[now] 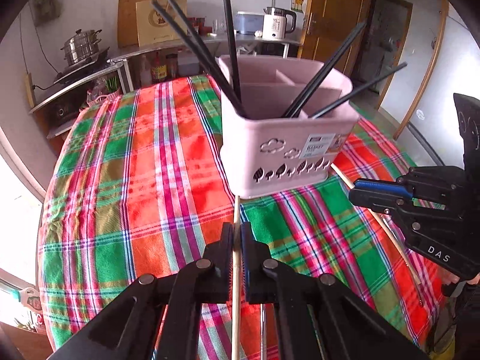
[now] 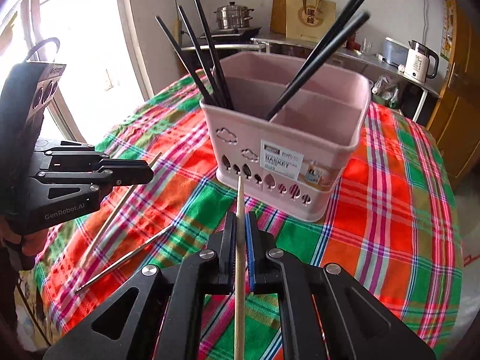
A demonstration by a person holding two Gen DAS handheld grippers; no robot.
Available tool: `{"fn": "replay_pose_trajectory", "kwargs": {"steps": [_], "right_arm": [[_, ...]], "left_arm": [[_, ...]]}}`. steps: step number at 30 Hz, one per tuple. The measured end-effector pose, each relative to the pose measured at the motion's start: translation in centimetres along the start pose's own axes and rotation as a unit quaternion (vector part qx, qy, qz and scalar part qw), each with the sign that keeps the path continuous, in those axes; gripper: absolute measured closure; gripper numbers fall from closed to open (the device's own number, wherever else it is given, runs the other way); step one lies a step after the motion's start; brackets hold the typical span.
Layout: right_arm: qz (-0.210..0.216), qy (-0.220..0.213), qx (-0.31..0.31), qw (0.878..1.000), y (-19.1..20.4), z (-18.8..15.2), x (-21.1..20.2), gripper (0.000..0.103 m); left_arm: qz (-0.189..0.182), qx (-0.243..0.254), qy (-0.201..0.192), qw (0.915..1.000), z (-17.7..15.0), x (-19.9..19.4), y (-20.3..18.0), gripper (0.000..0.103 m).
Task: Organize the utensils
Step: 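Carry the held wooden chopsticks with both tools toward the basket, then raise the wooden chopsticks with both tools and position them above the basket compartments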
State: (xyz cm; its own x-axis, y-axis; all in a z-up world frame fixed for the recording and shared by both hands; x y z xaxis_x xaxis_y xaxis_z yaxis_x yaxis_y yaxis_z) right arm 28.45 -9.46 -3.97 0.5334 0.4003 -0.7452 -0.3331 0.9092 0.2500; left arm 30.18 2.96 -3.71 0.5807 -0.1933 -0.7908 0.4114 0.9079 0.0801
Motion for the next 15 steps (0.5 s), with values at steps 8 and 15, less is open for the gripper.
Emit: {"fn": "replay_pose_trajectory", "kwargs": {"steps": [8,15], "right_arm": [[0.023,-0.053,0.01,0.998,0.3,1.5,-4.0,0.097],[0.035,-0.078,0.015,0.996,0.2,2.1,-5.4,0.097]], "left_arm": [[-0.003,0.0,-0.055,0.9985,2.0,-4.5,-0.6,0.098],[-0.001,0.004,-0.074,0.9973,2.9,-6.1,-1.1,0.098]]}}
Point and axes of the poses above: each gripper's, at about its wrist camera, not at the fingertips, and x roughly the way its jaws point, y to its left, z to its top, the point moved 7 cm from there along x, roughly the way its jaws point, and after that the axes turned 14 degrees about x, right-handed, at the moved point
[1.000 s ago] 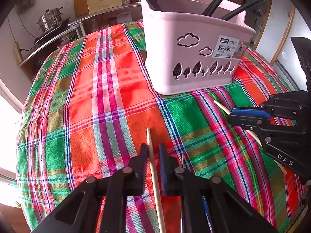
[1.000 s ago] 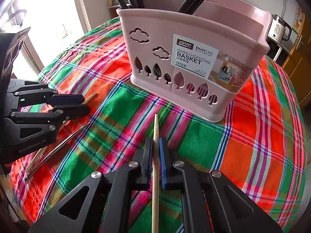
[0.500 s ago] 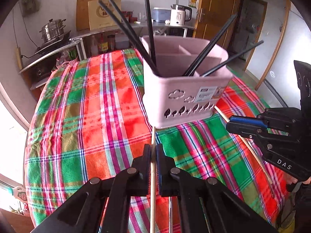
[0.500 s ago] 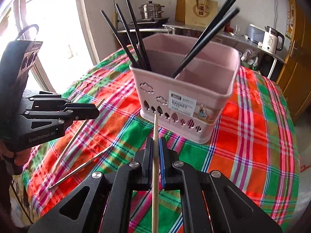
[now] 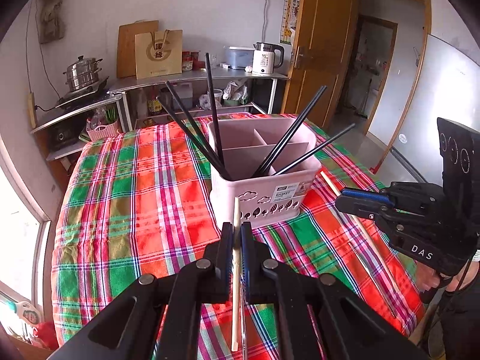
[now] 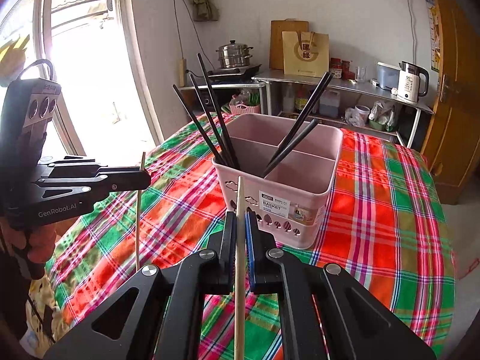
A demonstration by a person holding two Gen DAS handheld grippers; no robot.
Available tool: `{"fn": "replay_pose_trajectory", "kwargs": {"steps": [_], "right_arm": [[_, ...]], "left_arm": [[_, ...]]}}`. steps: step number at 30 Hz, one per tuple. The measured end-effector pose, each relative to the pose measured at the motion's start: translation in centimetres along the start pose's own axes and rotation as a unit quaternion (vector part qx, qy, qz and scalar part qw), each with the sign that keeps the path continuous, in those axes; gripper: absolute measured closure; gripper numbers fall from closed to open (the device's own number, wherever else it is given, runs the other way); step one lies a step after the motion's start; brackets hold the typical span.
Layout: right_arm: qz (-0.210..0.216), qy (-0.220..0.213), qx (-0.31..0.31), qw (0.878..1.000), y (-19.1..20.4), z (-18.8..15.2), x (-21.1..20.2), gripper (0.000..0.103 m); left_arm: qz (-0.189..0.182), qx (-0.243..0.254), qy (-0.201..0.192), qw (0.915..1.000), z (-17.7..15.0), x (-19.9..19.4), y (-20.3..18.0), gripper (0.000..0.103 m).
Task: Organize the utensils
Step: 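Raise the wooden chopsticks with both tools and position them above the basket compartments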
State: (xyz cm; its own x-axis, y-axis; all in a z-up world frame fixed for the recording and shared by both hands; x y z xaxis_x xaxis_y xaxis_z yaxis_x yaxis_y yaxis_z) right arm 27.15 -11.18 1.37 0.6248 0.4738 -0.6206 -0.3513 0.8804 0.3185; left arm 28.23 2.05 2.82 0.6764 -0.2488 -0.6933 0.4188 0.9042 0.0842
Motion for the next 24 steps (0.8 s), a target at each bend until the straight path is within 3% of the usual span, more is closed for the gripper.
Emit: {"fn": "replay_pose_trajectory", "kwargs": {"steps": [24], "right_arm": [[0.036,-0.047,0.015,0.998,0.1,1.5,-2.7,0.097]], "left_arm": [[-0.016,0.003,-0.026,0.9995,1.8,-1.5,-1.4,0.098]]}}
Point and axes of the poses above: each gripper's, at about its wrist camera, not at the fingertips, and x roughly the way its jaws point, y to its left, z to its top, the point moved 7 cm from there along x, roughly the way its jaws point, and after that the axes turned 14 degrees about x, right-handed, at the moved point
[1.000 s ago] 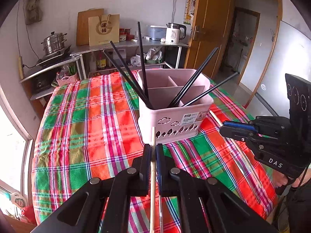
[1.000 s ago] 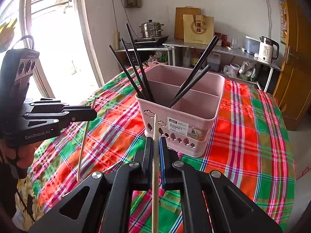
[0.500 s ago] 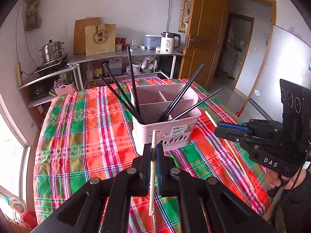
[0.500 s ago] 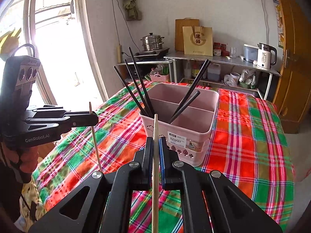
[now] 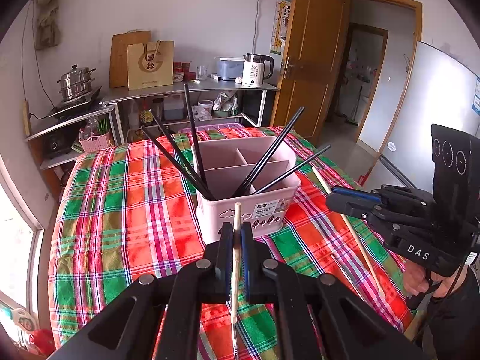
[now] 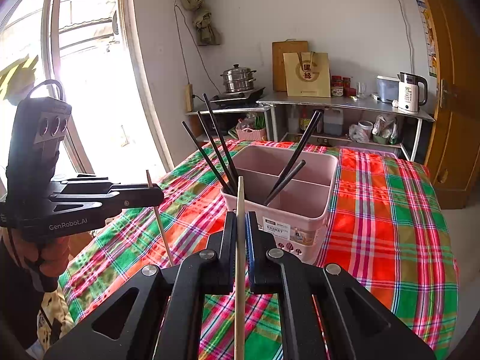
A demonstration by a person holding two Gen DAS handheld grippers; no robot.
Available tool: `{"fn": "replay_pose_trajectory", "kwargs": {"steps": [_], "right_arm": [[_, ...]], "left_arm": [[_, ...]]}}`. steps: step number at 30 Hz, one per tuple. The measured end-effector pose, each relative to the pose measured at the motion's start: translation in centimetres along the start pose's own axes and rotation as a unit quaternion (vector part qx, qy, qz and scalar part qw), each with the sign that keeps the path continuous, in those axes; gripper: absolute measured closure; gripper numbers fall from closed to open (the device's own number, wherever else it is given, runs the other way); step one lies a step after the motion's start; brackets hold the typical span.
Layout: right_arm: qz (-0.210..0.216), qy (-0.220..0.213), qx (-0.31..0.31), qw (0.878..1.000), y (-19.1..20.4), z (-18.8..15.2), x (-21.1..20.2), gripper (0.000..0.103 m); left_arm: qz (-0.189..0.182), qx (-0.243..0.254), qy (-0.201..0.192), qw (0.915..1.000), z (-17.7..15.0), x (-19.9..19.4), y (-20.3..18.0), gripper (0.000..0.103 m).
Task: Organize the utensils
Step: 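Raise the wooden chopsticks with both tools and position them above the basket compartments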
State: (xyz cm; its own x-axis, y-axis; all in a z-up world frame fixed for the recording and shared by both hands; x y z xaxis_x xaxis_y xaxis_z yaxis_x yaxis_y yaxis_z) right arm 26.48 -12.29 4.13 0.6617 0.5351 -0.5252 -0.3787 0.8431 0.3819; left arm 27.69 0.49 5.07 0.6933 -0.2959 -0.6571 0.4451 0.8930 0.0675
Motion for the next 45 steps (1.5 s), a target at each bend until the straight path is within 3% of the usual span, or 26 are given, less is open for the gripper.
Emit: {"fn": "replay_pose_trajectory", "kwargs": {"steps": [20,28,45], "right_arm": [[0.052,0.006,-0.045,0.998,2.1,-2.0,-0.5,0.097],[0.063,-0.031,-0.032,0.997,1.8,-0.9,-2.0,0.097],[0.056,-0.025,-0.019,0.998,0.8,-0.8,-1.6,0.097]], "left_arm": [[-0.013,0.007,0.001,0.9999,1.0,0.9,-1.1,0.098],[-0.01,0.004,-0.002,0.9999,0.9,0.7,-0.6,0.098],[-0.013,0.005,-0.001,0.9999,0.5,0.6,-0.8,0.098]]}}
Point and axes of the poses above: each gripper's, at about its wrist camera, not at the fingertips, and x roughly the way its jaws point, y to its left, z to its top, the point moved 7 cm from there along x, roughly the way its jaws point, and after that the axes turned 14 degrees about x, right-handed, at the moved point
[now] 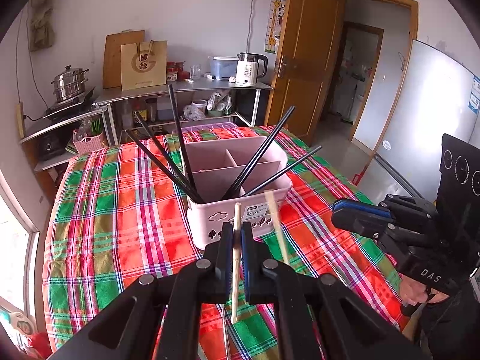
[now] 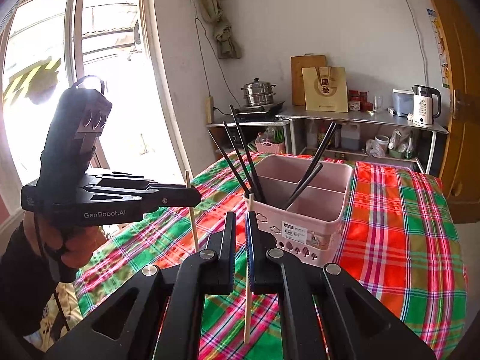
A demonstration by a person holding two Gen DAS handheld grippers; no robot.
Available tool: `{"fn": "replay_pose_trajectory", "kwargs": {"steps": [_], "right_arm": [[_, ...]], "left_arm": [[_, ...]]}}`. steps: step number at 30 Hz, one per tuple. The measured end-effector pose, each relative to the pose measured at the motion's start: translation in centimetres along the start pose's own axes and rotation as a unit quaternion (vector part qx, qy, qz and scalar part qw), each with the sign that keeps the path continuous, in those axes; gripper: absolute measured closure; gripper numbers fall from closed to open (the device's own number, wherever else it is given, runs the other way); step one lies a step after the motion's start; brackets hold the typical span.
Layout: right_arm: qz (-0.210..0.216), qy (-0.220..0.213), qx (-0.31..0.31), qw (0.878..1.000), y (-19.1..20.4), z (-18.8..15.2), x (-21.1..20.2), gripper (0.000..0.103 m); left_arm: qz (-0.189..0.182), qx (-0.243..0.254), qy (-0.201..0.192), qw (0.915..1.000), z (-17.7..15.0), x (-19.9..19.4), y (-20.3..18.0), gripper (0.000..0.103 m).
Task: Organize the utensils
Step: 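Raise the wooden chopsticks with both tools and position them above the basket compartments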
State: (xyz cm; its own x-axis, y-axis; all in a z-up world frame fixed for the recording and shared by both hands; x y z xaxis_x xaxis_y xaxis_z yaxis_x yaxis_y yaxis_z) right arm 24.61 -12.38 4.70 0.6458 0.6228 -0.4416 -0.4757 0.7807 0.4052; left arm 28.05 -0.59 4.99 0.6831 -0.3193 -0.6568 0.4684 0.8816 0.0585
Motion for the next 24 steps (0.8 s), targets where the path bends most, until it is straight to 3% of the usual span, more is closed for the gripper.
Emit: {"fn": "replay_pose_trajectory", "kwargs": {"steps": [7,11,14,24], "right_arm": [[-0.013,0.012,-0.003,1.0,-0.4,-0.4,0.5,0.1],[-0.033,0.051,0.002,0.998,-1.1,-1.6,2.7,0.099],[-0.039,0.089,-0.003,0.995,-1.3,-3.4,4.9,0.088],[-0.077,0.186,-0.059,0.978,-0.7,-7.5,12.9,0.088]], "left_arm": [[0.003,-0.006,-0.005,1.0,-0.1,-0.5,0.7,0.098],[0.01,-0.013,-0.01,0.9998,-0.2,-1.4,1.6,0.098],[0.019,-0.015,-0.014,0.9996,-0.4,-2.3,2.6,0.098],[0.044,-0.033,-0.02,0.9983,-2.1,-4.6,6.6,0.098]]}}
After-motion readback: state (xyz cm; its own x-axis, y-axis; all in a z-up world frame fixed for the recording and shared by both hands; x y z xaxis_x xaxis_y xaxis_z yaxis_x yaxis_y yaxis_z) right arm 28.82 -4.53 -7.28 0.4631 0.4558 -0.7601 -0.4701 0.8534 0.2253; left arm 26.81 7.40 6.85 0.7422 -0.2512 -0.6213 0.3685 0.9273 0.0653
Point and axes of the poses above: each gripper's, at about its wrist camera, not at the fingertips, and x roughly the way its jaws point, y to its left, z to its top, the point moved 7 cm from there along x, roughly the way its jaws point, and after that the axes turned 14 degrees about x, right-handed, at the moved point
